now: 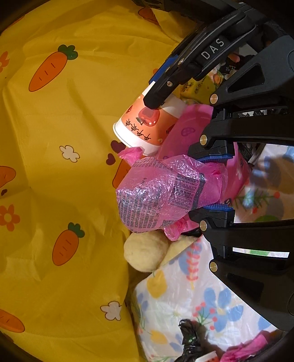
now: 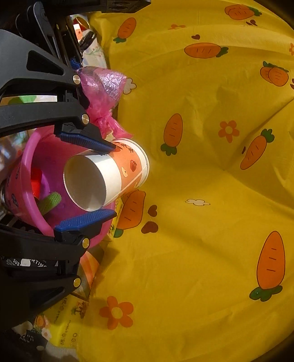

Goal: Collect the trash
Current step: 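Carry the pink bag and white paper cup over the pink bucket with both tools, then open both tools to drop the bag and cup into the bucket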

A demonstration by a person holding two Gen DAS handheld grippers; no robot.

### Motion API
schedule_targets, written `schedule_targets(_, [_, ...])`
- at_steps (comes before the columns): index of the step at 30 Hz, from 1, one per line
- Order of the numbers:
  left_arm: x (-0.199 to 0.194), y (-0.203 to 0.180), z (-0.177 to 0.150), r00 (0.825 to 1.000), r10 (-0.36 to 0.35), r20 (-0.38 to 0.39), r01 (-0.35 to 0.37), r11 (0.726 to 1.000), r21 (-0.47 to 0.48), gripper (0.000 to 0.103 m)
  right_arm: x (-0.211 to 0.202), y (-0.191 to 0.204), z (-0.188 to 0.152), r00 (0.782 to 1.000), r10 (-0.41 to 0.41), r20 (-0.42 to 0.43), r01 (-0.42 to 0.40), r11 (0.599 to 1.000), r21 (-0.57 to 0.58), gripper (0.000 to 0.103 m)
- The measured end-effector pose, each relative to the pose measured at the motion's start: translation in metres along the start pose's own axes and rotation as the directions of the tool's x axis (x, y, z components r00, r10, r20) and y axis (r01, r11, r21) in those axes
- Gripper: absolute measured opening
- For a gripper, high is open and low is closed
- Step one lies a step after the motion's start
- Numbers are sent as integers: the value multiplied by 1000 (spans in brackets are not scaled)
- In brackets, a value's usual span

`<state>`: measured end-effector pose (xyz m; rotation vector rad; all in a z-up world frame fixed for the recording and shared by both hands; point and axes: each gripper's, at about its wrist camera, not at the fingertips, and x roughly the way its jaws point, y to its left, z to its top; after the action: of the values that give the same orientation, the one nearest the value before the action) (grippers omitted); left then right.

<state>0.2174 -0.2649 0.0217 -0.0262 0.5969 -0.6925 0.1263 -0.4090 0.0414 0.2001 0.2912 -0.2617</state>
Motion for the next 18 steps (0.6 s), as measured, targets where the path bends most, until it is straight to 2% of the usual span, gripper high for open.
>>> schedule_targets(8, [34,-4,-2,998,-25,-49,25,1000,-3,27,17,-11,-2,999,-28,-25,29,999,24,52])
schedule_targets(15, [49,-4,-6,996,-44,-81,44,999,-14,27,26,-13,-5,998,-40,-40,41,999,28,52])
schedule_targets(18, [50,-3,-8,994,-59,-90,58,998,-19,33,30,-14,-6,998,-39,-46,40,999,28,52])
